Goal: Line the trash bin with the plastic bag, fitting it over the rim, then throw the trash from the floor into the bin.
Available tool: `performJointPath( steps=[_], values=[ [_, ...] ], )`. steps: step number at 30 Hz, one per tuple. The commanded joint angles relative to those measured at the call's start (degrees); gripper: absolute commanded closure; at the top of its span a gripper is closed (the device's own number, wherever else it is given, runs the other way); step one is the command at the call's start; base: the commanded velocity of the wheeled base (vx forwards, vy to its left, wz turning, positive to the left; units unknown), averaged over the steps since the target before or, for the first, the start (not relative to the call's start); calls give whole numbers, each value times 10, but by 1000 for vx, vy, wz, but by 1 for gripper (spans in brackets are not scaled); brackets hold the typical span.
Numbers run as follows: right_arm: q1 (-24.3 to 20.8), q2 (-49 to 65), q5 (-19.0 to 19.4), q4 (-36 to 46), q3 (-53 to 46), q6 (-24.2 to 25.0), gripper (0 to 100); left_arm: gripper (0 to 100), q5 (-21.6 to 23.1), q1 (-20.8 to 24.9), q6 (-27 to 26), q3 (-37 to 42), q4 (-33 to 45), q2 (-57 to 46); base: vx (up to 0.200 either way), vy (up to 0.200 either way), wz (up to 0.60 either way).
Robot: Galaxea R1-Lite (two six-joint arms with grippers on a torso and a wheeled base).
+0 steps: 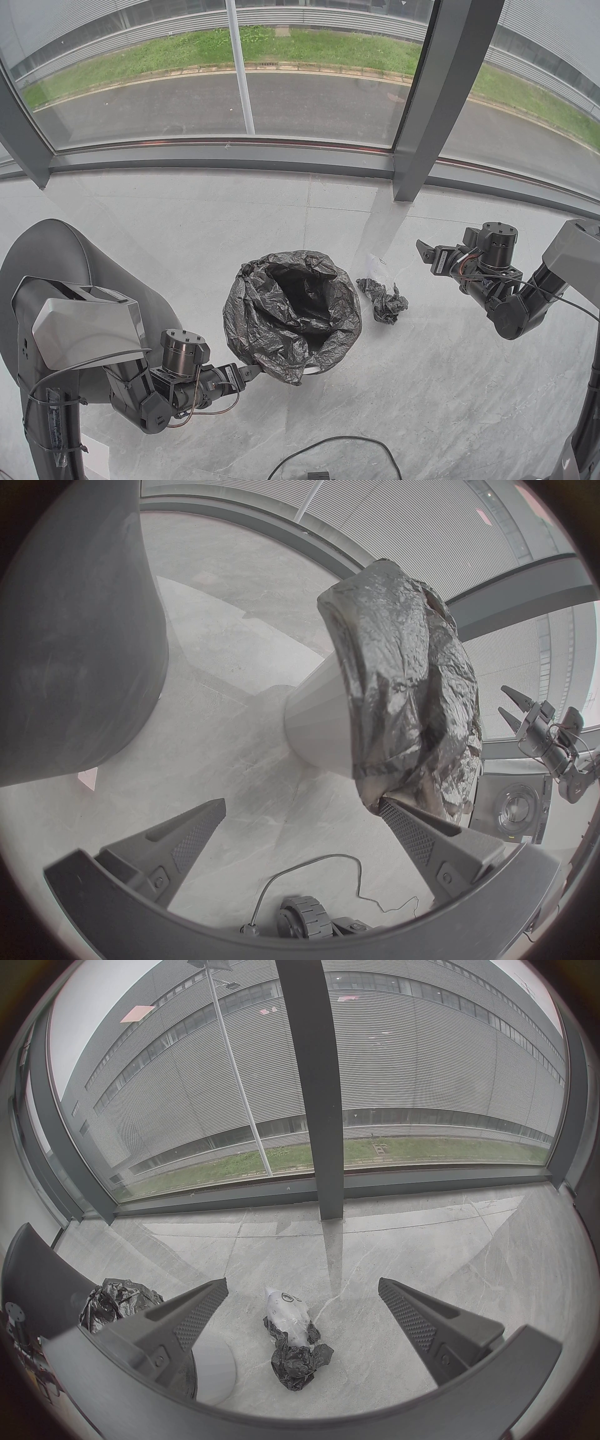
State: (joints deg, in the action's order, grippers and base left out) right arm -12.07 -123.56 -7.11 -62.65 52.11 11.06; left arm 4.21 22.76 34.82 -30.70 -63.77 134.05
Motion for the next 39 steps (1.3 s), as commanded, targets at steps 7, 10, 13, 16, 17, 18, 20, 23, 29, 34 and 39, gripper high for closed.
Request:
performJointPath(
  steps=[7,10,13,16,17,18,20,23,29,34,39],
  values=[
    [0,-1,0,0,1,0,0,0,-1,-8,3,3,-1,-16,0,0,0],
    [0,0,0,0,1,0,0,0,-1,-6,3,39,-3,-53,0,0,0],
    [0,-1,0,0,1,0,0,0,-1,-3,3,85,-4,-93,0,0,0],
    [0,-1,-1,-1,1,0,0,0,-1,11,2,125,-8,-132,0,0,0],
    [0,-1,0,-1,1,0,0,0,-1,15,2,133,-8,-146,0,0,0],
    [0,-1,-1,-1,1,0,0,0,-1,16,2,135,-8,-151,0,0,0],
    [0,-2,0,-1,1,0,0,0,4,30,1,137,-4,-198,0,0,0],
    [0,-6,-1,-1,2,0,0,0,9,50,-2,133,-1,-227,0,0,0],
    [0,-19,-2,-20,6,-2,0,0,13,86,-2,114,-1,-235,0,0,0],
    [0,-20,-2,-20,5,-2,0,0,17,95,-2,58,4,-195,0,0,0],
    [0,-21,-2,-20,6,-2,0,0,30,98,-1,4,11,-151,0,0,0]
  ],
)
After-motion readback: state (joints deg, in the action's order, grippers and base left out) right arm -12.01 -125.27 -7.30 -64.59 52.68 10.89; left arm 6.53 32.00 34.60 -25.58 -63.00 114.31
